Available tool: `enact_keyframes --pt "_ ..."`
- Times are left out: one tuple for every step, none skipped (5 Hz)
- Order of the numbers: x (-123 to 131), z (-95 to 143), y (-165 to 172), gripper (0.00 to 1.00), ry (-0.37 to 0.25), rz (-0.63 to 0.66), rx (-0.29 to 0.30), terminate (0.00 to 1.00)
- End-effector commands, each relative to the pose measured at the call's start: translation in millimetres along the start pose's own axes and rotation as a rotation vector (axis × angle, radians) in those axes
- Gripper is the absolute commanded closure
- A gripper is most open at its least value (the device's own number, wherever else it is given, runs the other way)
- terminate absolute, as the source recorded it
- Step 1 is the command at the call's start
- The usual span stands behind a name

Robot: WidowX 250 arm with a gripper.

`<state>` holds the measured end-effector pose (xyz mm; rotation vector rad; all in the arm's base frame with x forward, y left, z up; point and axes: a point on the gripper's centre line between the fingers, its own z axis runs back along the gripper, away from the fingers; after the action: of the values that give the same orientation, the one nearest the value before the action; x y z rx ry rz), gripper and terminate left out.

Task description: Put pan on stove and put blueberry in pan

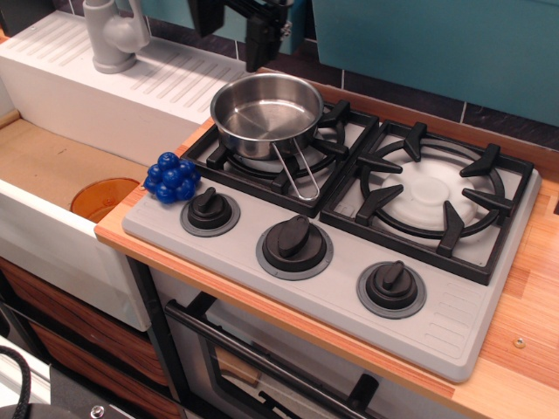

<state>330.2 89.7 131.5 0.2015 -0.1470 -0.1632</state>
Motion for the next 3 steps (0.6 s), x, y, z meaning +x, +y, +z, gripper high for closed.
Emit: enact_keyframes --pt "-31 10 8 0.00 -0.097 0.025 0.089 0.00" --pt "-49 0 10 0.00 -0.115 0.034 0.084 0.00" --pt "-65 -14 4 0.00 -0.132 0.056 0.085 0.00"
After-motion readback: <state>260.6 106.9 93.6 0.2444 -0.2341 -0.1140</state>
